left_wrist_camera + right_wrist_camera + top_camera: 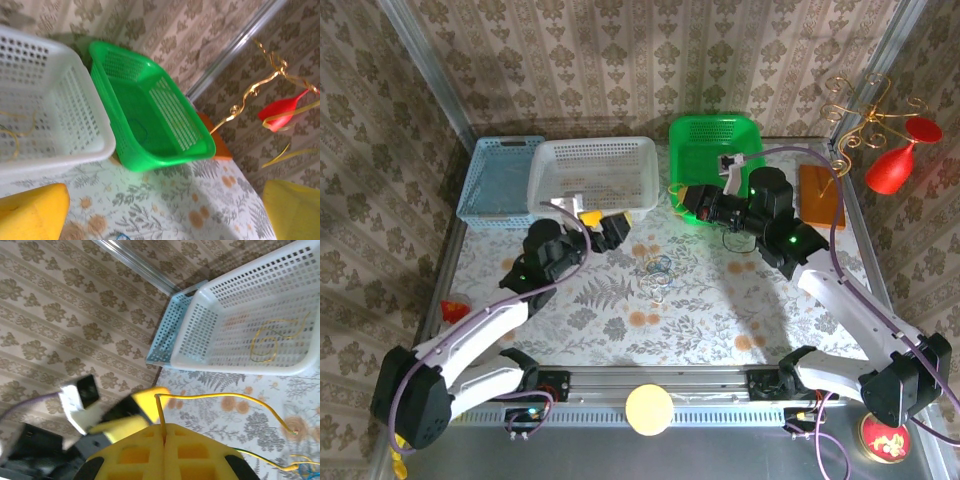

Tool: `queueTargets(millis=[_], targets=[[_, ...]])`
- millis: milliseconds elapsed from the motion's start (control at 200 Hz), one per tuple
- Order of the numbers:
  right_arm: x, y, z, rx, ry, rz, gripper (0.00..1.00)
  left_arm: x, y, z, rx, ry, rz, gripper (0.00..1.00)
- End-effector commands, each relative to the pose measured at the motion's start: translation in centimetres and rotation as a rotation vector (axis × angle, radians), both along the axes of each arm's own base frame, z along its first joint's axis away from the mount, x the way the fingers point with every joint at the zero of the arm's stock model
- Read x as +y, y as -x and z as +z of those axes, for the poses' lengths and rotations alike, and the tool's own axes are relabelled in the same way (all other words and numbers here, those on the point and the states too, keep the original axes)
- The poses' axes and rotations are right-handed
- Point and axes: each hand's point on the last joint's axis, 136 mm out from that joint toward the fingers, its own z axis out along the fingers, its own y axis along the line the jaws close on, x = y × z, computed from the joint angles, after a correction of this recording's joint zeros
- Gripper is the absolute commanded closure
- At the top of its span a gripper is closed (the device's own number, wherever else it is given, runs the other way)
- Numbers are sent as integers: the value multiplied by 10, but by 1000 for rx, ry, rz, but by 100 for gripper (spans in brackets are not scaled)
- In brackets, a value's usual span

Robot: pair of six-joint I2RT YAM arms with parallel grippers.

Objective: Untangle the cables

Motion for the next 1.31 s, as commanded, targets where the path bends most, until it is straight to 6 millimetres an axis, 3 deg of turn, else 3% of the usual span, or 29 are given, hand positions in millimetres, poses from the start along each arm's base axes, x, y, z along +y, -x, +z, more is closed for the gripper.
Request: queueTargets(millis=[0, 130, 255, 545, 565, 835, 1095, 1300], targets=[[-9, -11, -10, -12, 94, -43, 100, 13, 0, 17, 43, 6, -1, 0], [-15, -24, -18, -18, 169, -80, 100, 21, -5, 27, 54, -9, -5, 0], [-22, -41, -25, -24, 239, -122, 100, 28, -14, 23, 76, -52, 1, 0], [-34, -76, -26, -51, 360, -198, 100, 29, -34, -10, 158, -99, 5, 0], [-33, -82, -36, -31, 377, -197, 100, 29, -35, -12, 166, -100, 4, 0], [-35, -112, -51, -9, 446, -215, 100, 35, -55, -37, 239, -100, 7, 0], [-37, -124, -65, 3, 498, -221, 100, 42, -75, -49, 258, -136, 21, 0], [-33, -125, -65, 5, 481, -205, 100, 34, -117, -62, 264, -228, -4, 0]])
